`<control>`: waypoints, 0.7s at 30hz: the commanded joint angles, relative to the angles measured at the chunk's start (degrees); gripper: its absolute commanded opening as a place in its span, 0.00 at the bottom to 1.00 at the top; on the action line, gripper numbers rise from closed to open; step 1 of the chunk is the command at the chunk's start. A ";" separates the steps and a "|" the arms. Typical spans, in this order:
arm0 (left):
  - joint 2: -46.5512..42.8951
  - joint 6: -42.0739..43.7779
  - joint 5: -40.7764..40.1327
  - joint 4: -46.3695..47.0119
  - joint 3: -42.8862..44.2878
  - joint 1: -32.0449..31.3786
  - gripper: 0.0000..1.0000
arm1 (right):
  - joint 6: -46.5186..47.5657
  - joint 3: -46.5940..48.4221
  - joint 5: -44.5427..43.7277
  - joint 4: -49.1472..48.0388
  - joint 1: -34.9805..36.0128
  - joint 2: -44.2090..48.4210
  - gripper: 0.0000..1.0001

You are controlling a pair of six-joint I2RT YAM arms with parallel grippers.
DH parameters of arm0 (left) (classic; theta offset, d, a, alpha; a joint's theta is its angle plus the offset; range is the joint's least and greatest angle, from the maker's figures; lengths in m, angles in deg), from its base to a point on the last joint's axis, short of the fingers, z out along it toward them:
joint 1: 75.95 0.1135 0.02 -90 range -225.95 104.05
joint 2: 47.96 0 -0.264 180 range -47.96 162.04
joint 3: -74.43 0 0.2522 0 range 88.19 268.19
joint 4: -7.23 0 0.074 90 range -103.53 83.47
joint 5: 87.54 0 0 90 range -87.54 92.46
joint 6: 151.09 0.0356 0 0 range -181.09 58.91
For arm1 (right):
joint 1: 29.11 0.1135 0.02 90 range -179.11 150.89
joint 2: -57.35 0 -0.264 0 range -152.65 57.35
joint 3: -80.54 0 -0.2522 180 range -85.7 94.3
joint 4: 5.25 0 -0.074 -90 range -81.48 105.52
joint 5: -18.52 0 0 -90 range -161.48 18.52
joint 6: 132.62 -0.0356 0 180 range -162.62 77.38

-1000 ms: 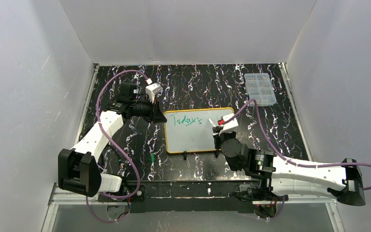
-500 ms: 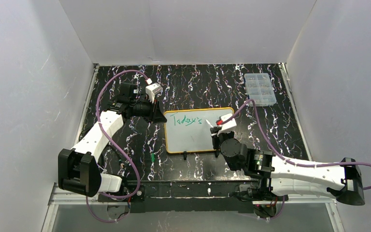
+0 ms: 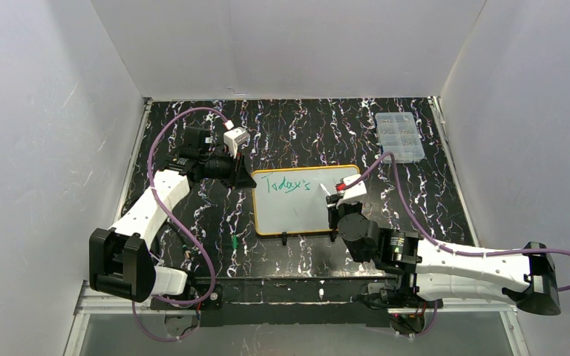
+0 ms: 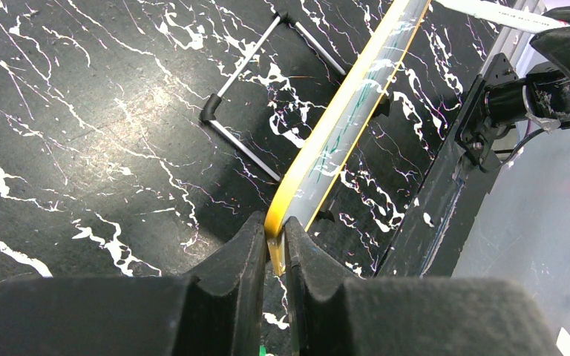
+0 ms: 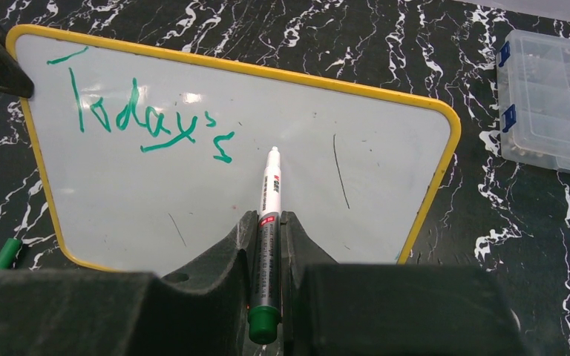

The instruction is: Write a sentence on the whiteboard

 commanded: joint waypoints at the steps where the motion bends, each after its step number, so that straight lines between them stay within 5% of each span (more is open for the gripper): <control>1: -2.19 0.66 -0.92 0.37 0.16 0.42 0.00 | -2.05 1.04 -3.05 1.38 -0.05 0.46 0.01; 21: -2.25 0.73 -0.48 0.37 -0.04 0.39 0.00 | 2.03 0.63 -3.86 -3.24 -0.05 -1.38 0.01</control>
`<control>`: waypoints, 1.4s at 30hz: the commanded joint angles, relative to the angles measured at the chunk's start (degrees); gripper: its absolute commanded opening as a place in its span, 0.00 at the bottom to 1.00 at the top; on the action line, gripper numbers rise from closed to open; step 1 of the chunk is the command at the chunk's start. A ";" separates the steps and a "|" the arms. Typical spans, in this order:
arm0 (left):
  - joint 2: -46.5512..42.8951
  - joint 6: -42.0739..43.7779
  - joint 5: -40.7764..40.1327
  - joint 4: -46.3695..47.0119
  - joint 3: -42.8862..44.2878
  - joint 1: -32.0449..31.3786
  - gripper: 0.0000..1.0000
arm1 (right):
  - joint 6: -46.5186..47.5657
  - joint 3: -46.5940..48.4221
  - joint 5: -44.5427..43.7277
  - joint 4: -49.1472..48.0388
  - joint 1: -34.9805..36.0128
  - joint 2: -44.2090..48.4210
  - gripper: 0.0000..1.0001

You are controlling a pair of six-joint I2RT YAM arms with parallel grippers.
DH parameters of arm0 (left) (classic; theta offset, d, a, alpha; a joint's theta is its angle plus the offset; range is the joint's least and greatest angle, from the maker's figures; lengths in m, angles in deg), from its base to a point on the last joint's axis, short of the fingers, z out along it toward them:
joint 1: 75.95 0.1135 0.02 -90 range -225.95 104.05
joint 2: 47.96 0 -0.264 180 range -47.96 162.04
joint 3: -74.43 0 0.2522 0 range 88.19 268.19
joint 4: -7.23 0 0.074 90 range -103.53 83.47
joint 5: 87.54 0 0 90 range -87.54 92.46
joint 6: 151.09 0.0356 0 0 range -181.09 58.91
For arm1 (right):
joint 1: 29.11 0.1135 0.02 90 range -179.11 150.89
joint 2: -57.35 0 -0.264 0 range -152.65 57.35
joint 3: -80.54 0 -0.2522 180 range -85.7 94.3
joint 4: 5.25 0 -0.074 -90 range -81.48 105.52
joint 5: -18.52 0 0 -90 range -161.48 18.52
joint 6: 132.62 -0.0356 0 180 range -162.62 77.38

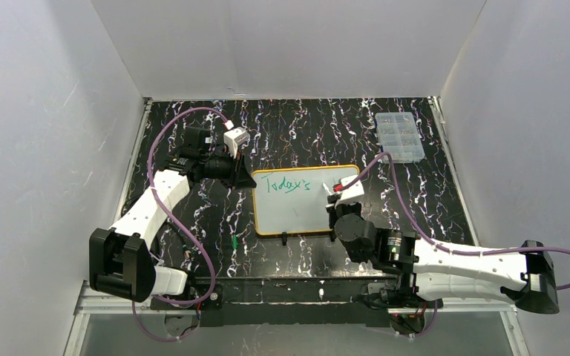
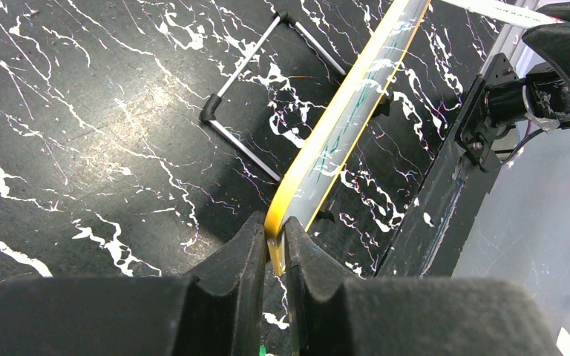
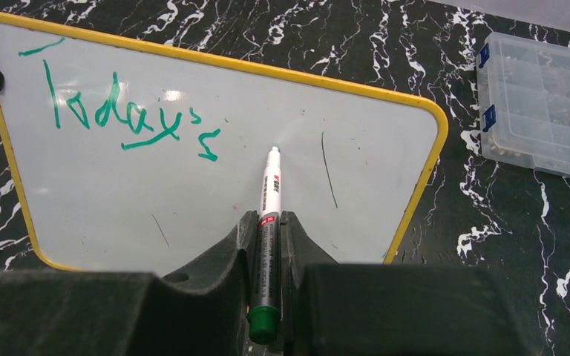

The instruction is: Write a sentence on the whiteboard

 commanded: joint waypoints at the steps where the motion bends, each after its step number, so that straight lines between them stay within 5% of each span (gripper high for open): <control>1: -2.28 0.75 -0.44 0.37 -0.02 0.40 0.00 | 1.76 0.59 -1.26 -4.62 -0.05 0.01 0.01; 26: -2.53 0.71 -0.55 0.31 -0.03 0.40 0.00 | -5.82 0.14 1.18 4.63 -0.05 -0.03 0.01; 42: -2.37 0.76 -0.61 0.29 0.07 0.38 0.00 | -0.29 1.13 -2.79 -1.27 -0.05 0.55 0.01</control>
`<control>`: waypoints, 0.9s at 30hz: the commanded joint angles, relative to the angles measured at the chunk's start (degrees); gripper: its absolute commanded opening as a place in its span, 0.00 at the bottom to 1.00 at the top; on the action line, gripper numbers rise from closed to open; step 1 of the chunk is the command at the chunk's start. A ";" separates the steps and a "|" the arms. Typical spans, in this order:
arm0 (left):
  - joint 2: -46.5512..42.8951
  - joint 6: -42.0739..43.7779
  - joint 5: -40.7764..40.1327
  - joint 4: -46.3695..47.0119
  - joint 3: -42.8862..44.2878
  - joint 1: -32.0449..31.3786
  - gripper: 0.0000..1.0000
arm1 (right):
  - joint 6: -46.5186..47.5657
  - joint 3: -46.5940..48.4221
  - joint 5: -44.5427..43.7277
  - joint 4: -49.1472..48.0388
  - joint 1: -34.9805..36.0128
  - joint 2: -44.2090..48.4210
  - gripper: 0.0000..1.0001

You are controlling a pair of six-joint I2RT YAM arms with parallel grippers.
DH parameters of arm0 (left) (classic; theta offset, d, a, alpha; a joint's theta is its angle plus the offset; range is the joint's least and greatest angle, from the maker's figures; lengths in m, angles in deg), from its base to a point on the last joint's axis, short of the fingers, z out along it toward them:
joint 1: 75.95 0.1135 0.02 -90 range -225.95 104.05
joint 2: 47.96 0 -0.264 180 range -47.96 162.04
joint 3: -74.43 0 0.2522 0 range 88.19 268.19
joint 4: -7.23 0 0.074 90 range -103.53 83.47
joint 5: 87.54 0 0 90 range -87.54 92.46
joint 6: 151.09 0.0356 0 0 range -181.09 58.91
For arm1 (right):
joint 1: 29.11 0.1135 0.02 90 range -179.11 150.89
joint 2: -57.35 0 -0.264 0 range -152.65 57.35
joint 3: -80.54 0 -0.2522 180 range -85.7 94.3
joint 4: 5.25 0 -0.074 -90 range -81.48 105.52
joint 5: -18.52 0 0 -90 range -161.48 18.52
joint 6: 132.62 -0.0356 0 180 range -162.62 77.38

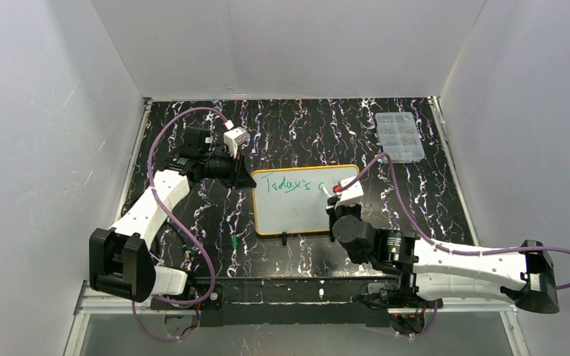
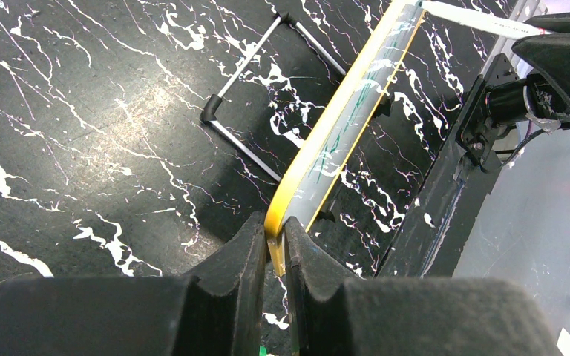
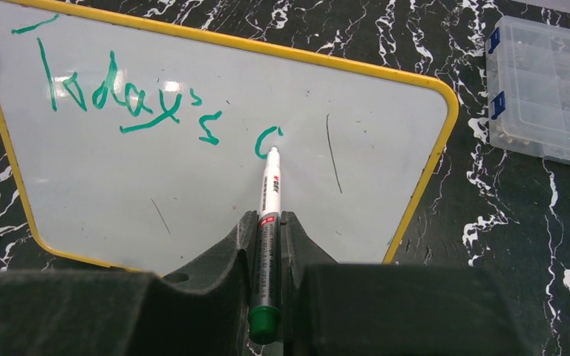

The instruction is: Write a sentence on the whiteboard

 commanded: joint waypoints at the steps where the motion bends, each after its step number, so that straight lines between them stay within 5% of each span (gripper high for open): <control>1: -2.37 0.82 -0.46 0.30 0.08 0.40 0.00 | 2.93 1.17 -4.05 -4.55 -0.11 0.61 0.01; 27: -2.33 0.81 -0.52 0.26 0.09 0.44 0.00 | -2.57 -0.04 -1.72 -0.52 -0.11 0.51 0.01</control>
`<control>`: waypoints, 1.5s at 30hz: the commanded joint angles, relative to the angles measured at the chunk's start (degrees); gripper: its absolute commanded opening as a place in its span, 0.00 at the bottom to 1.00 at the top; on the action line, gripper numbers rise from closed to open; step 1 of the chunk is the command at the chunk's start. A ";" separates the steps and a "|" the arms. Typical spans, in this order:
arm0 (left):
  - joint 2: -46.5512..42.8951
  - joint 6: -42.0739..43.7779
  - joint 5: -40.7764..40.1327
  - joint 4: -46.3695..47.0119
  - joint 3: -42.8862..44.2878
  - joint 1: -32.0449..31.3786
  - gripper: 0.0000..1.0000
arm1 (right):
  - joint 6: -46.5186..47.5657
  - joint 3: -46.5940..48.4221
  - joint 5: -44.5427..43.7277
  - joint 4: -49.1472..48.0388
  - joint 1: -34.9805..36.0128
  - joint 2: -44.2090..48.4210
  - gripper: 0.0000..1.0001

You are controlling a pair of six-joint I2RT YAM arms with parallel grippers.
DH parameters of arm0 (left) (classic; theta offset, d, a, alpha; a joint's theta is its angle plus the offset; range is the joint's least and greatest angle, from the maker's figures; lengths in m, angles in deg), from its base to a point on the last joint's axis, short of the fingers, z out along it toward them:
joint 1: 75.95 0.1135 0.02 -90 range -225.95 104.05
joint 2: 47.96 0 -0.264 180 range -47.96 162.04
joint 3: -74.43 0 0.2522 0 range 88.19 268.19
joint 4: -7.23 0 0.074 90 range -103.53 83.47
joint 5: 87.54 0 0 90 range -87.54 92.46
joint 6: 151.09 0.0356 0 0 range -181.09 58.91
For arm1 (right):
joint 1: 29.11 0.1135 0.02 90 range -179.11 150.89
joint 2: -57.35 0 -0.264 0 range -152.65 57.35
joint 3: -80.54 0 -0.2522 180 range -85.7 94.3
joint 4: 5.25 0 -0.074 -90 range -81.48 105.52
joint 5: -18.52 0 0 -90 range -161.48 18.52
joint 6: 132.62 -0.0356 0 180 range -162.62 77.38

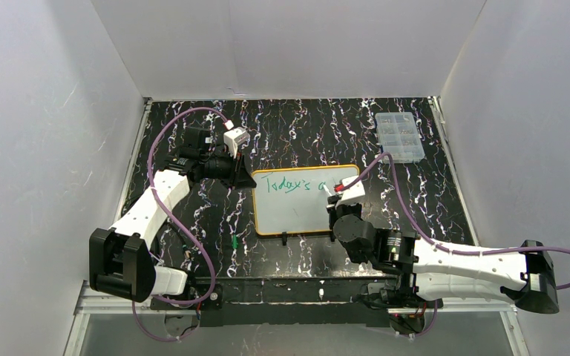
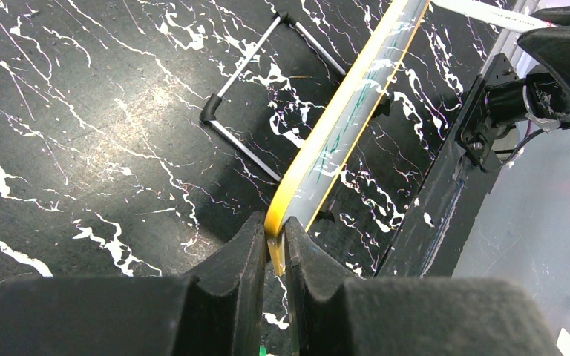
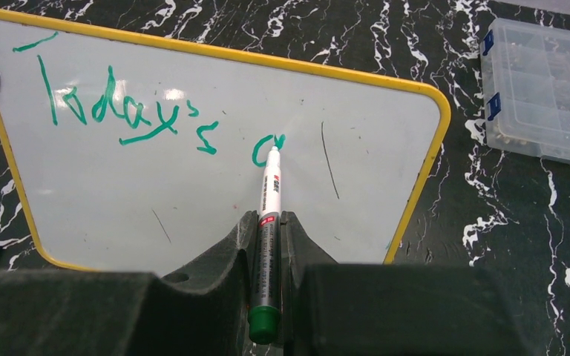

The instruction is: Write a sentence on the whiteboard

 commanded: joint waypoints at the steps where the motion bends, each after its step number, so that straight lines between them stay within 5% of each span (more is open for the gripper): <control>1: -2.35 0.77 -0.56 0.30 0.15 0.38 0.00 | -3.81 -0.19 -0.14 1.73 -0.11 0.51 0.01; 34: -2.73 0.64 -0.83 0.29 -0.11 0.38 0.00 | -4.67 0.97 -4.00 6.57 -0.11 2.36 0.01; 45: -2.75 0.06 -1.66 0.20 0.05 0.38 0.00 | 2.99 1.54 13.05 0.59 -0.11 8.26 0.01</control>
